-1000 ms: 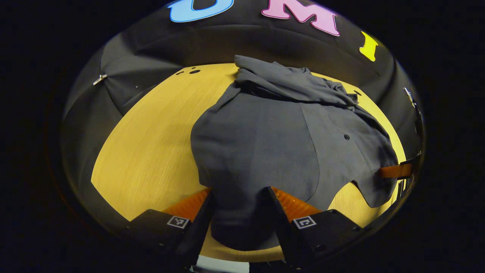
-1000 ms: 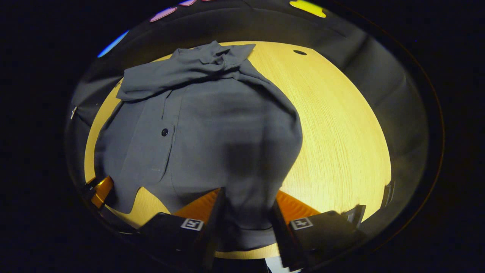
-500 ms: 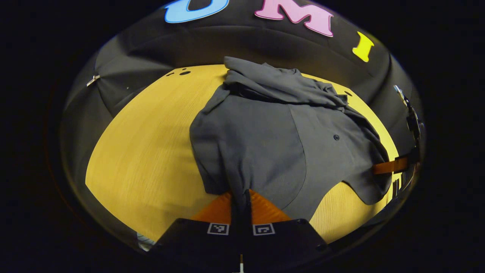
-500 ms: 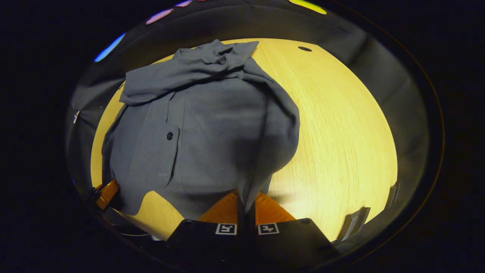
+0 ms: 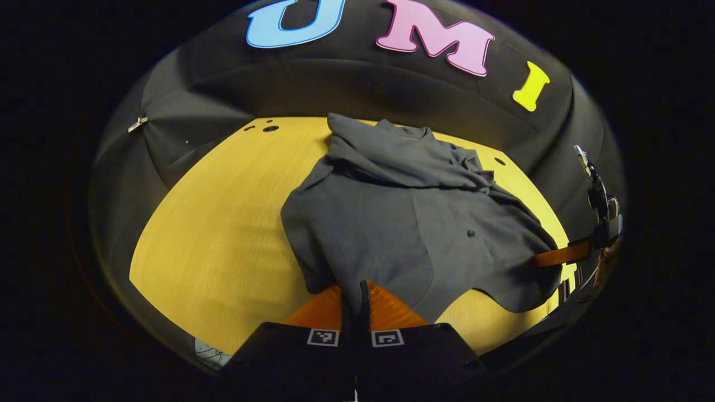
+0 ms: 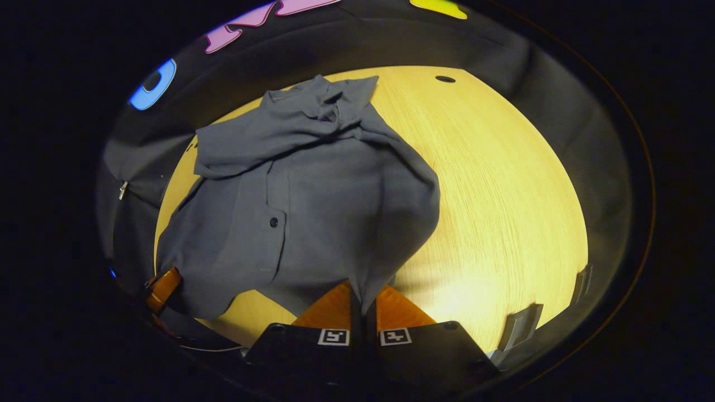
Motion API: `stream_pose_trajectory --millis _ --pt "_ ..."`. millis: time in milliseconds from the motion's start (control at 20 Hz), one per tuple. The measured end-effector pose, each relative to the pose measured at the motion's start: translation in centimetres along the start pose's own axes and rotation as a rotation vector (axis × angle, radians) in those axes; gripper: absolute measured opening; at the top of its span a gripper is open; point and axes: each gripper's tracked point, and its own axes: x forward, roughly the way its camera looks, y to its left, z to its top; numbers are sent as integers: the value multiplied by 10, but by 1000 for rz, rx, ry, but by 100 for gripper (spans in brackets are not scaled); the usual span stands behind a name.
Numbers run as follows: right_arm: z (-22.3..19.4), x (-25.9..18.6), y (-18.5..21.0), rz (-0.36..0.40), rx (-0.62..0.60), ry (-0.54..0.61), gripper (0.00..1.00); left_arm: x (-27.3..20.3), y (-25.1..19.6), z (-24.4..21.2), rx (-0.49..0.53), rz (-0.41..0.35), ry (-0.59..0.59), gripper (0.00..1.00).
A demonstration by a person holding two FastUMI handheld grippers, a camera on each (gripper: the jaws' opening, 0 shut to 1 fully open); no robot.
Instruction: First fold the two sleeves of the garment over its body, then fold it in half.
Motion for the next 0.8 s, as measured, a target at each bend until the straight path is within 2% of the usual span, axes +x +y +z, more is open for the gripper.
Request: stream_pose_trajectory --millis 100,200,550,750,800 --pt "13 -5 3 13 3 -23 5 -4 -1 18 28 -3 -24 3" --pt "28 -8 7 29 15 -47 5 -6 -4 41 34 -13 -51 7" --pt "100 -13 18 64 -52 -154 5 -1 -10 116 -38 -22 -128 7" --pt "144 -11 30 106 -64 -215 5 11 -7 159 -75 16 -167 7" --pt "155 -10 32 111 -65 -230 5 15 -9 172 -86 16 -187 10"
